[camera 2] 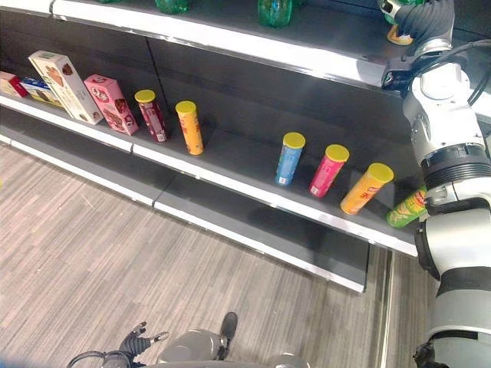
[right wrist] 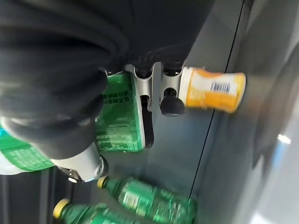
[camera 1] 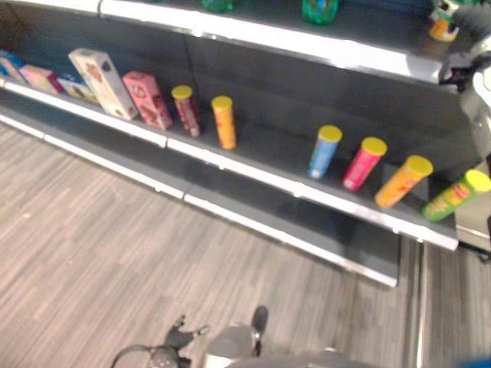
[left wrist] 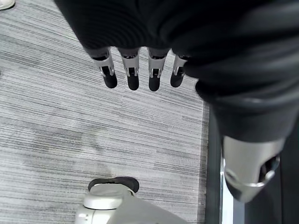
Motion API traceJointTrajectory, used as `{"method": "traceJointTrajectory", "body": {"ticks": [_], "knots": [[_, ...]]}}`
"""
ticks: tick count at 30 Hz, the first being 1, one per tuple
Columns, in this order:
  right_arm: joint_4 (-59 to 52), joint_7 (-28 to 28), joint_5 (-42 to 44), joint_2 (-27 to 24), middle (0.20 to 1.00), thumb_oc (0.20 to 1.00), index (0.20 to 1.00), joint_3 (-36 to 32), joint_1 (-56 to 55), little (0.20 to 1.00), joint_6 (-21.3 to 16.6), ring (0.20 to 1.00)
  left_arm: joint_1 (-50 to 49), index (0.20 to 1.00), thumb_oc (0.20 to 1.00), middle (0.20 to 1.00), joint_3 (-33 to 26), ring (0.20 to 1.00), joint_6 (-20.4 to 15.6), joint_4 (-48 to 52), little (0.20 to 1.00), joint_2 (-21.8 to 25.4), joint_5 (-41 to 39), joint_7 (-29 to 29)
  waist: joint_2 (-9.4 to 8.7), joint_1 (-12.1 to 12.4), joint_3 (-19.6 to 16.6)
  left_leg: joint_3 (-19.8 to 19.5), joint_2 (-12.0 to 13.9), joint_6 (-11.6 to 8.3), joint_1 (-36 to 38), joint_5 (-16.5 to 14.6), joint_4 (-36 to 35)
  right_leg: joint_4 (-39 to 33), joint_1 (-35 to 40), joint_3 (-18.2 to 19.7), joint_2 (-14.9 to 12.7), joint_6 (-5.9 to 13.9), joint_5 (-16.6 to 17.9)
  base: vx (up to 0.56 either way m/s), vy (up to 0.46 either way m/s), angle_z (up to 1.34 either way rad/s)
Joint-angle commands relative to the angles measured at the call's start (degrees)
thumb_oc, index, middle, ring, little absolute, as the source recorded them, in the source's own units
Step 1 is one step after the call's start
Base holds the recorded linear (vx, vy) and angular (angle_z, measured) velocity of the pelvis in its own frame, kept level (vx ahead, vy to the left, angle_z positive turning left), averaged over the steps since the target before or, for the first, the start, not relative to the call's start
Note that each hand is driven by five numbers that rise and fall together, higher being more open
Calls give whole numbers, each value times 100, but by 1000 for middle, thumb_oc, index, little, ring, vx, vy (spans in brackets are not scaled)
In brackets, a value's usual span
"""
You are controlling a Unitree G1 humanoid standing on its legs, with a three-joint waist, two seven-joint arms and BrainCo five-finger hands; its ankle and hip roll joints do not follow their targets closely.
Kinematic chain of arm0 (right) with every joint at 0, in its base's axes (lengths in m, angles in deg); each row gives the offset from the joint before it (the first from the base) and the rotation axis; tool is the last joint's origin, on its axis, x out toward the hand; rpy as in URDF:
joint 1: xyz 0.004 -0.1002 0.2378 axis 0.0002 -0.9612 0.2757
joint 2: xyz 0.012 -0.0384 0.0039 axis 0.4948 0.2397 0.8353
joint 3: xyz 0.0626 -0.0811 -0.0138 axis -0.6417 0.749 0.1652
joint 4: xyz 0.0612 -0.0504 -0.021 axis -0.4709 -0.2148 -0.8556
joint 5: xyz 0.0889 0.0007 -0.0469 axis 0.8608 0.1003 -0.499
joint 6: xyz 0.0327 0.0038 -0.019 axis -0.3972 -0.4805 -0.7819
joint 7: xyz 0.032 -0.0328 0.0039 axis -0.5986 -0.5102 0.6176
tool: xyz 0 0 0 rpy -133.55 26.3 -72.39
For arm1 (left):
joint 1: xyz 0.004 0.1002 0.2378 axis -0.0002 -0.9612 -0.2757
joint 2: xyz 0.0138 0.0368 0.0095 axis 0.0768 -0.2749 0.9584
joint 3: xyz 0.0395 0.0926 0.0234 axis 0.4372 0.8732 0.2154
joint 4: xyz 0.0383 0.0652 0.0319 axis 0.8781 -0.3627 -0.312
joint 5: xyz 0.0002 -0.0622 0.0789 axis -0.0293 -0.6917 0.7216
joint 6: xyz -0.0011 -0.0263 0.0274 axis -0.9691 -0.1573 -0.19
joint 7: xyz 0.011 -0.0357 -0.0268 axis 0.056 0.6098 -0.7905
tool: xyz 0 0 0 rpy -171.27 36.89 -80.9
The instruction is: Put the goods on the table back onto the shelves and tidy them up.
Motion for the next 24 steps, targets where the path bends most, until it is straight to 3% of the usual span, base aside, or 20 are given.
{"method": "traceJointTrajectory", "body": {"ticks": [1,11,24], "knots": [[125,118,199,-492,200,200,200,107,730,200,-176,200,-211,1000,1000,1000,-63,1000,-110,186,1000,409,7,-27,-253,82,111,23,384,-679,-85,-1155,712,-788,-22,140,135,132,816,82,-60,42],[-24,-78,650,-166,200,200,200,45,502,200,-165,200,-329,1000,1000,1000,-45,1000,-150,355,1000,328,-43,-196,-260,26,34,14,650,-820,-12,-1175,670,-1234,251,95,337,37,783,43,-57,-2],[-873,-245,1378,204,200,200,200,-54,373,200,-358,200,-373,1000,1000,1000,-19,1000,-78,405,1000,196,-104,-208,-280,-135,14,100,752,-881,50,-1159,564,-1234,304,165,369,9,724,3,-2,1]]}}
